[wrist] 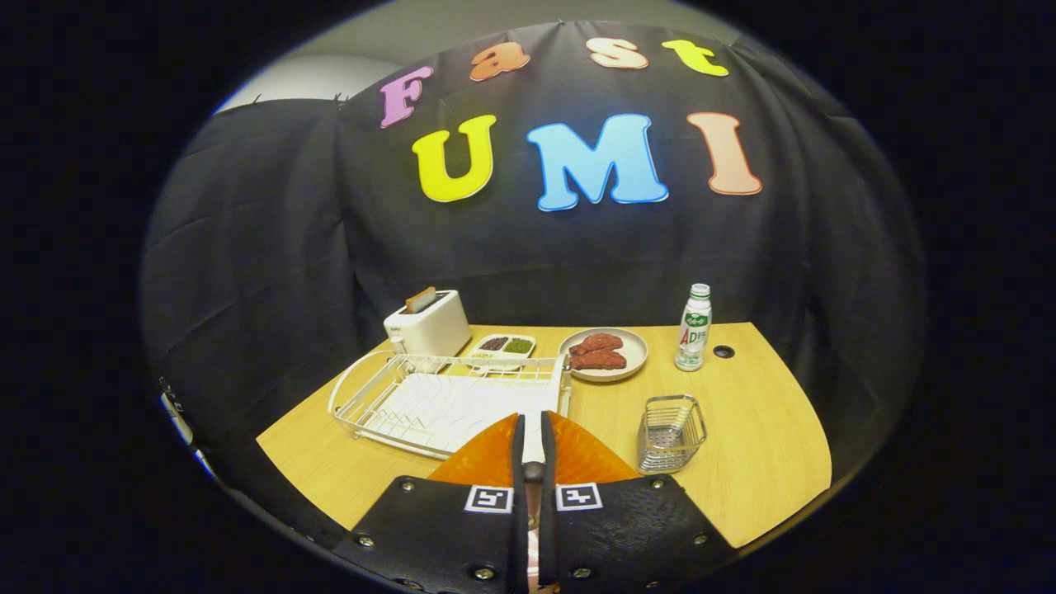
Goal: Take the plate from the dish rack, then take the spoon from the basket and place it into the plate.
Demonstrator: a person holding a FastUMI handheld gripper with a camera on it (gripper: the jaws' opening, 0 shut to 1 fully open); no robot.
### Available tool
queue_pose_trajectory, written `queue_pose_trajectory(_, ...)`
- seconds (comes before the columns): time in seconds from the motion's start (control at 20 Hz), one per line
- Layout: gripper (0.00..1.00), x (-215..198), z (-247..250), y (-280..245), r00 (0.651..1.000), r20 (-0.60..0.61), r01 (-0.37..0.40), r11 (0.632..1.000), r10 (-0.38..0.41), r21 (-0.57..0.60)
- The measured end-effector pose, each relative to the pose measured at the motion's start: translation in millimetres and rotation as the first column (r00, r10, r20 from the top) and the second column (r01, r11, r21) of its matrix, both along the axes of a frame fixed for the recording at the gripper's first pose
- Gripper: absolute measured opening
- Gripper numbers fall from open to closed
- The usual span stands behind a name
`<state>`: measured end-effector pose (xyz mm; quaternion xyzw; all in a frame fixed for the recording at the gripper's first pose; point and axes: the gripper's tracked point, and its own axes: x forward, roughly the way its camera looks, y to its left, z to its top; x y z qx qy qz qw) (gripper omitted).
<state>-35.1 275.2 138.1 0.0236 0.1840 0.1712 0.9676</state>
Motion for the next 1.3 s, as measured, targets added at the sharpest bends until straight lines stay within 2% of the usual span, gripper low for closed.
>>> queue_pose_trajectory(0.35,0.05,5,-29,45,0.992,-0.048,-0.117,0.993,0.116,-0.027)
queue_pose_trajectory(0.55,0.05,7,-40,60,0.988,-0.058,-0.149,0.988,0.146,-0.043)
queue_pose_trajectory(0.85,0.05,11,-66,70,0.980,-0.119,-0.165,0.985,0.157,-0.055)
queue_pose_trajectory(1.0,0.13,12,-62,68,0.981,-0.125,-0.152,0.988,0.148,-0.021)
queue_pose_trajectory(1.3,0.15,14,-38,51,0.988,-0.078,-0.134,0.991,0.134,0.006)
